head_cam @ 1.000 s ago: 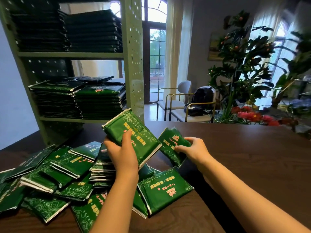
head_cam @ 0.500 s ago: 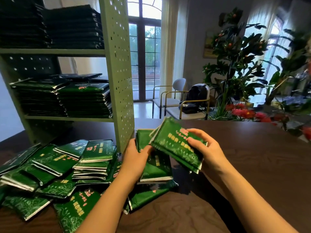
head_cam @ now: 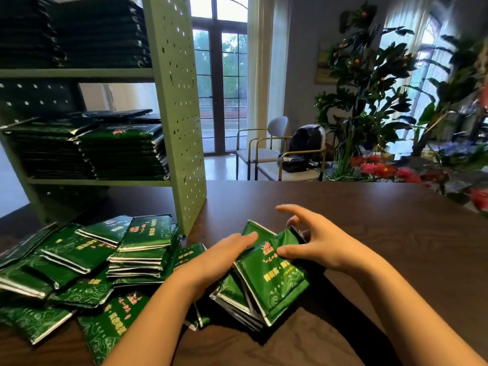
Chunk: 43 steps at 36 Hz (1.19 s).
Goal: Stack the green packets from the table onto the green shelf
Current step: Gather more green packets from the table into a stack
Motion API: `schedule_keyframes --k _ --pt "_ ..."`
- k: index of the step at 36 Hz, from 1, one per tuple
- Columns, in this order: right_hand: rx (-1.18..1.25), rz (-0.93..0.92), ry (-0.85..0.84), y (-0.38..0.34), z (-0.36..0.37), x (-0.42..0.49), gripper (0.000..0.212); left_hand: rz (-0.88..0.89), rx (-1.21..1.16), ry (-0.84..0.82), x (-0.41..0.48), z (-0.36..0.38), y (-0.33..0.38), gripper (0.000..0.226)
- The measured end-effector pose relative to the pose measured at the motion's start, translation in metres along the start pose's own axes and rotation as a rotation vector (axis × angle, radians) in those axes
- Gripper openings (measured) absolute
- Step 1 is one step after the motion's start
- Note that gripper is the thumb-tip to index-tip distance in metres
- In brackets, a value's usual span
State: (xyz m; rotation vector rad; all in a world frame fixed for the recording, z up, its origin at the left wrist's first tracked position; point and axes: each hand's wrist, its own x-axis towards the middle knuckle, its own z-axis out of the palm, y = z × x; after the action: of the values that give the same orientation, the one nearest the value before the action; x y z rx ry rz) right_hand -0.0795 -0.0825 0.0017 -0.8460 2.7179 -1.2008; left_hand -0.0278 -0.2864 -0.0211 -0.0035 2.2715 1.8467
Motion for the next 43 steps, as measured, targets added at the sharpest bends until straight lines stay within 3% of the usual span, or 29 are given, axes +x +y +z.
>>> schedule_keyframes --k 3,9,13,17,22,26,30,33,35,39,43 --pt "0.013 -0.045 0.125 0.003 0.002 0.002 0.083 0.001 -0.017 -0.035 0.002 0.002 0.001 0.031" --pt "-0.035 -0.173 0.210 -0.003 0.013 0.000 0.075 -0.042 -0.157 -0.032 0.000 0.001 0.000 0.029" --pt "-0.129 -0.258 0.192 -0.010 0.020 -0.003 0.082 -0.009 -0.160 -0.079 -0.001 0.001 -0.001 0.047" --pt "0.019 -0.318 0.117 -0.016 0.026 -0.004 0.082 0.058 -0.021 -0.161 -0.003 -0.002 -0.001 0.075" --pt "0.120 -0.337 0.126 -0.016 0.030 -0.003 0.081 0.096 0.018 -0.178 -0.004 -0.005 -0.003 0.063" --pt "0.152 -0.356 0.220 -0.011 0.034 0.000 0.066 0.103 0.006 -0.152 -0.005 -0.005 -0.002 0.060" --pt "0.218 -0.331 0.364 -0.006 0.036 0.005 0.042 0.111 -0.089 -0.083 -0.005 -0.009 0.002 0.055" --pt "0.341 -0.239 0.431 -0.002 0.036 0.009 0.036 0.119 -0.266 0.037 -0.006 -0.013 0.007 0.029" --pt "0.394 -0.157 0.432 0.000 0.039 0.011 0.029 0.111 -0.403 0.152 -0.003 -0.017 0.008 0.025" --pt "0.273 -0.074 0.345 0.004 0.049 0.011 0.029 0.072 -0.663 0.346 0.003 -0.024 0.006 0.039" --pt "0.054 -0.044 0.128 0.002 0.060 0.008 0.030 0.047 -0.774 0.399 0.004 -0.030 0.005 0.049"
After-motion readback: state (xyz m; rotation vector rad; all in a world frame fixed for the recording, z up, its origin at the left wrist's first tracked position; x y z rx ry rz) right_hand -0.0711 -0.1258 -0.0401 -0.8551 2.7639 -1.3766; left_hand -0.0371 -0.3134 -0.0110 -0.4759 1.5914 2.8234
